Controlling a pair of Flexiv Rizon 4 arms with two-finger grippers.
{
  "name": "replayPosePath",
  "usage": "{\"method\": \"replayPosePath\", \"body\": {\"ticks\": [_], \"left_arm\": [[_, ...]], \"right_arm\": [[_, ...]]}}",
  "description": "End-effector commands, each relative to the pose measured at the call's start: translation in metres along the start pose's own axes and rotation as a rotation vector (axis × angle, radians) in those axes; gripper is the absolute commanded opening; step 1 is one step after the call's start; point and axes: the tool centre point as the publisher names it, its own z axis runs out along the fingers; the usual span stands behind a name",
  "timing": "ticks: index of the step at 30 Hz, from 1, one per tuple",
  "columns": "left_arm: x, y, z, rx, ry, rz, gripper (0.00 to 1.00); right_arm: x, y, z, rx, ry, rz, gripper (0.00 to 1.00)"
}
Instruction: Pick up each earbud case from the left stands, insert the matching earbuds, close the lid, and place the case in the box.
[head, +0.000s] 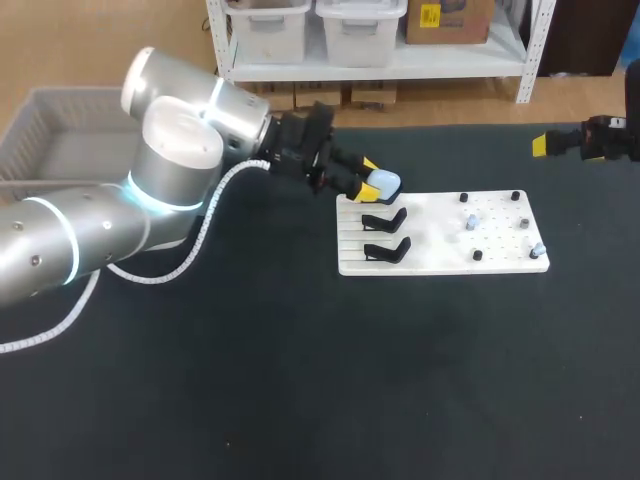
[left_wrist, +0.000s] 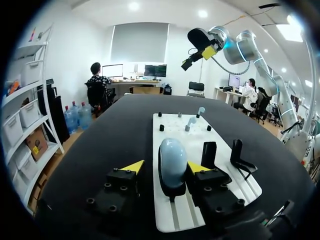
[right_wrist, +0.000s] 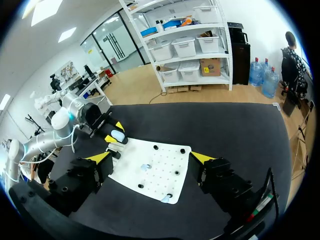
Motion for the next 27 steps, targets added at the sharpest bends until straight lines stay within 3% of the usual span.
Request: {"method": "replayPosePath", "body": {"ticks": [1,6,13,27], "left_arm": [[0.002,0.005,0.003,0.009,-0.003,0.002,0.49],[0.001,0.005,0.004,0.012,-0.001,0.002,0.42],[-0.001,0.002,0.002,0.008,0.007,0.008,0.00],[-0.027,-0.023,-0.018,-0.020,-0.061,0.070,0.00]], "right_arm": [[0.000,0.000,0.000,0.002,0.001,0.000,1.00],[0.000,0.000,0.000,0.002,0.001,0.000,1.00],[0.000,0.000,0.000,0.002,0.001,0.000,1.00],[0.000,0.000,0.000,0.002,0.001,0.000,1.00]]}}
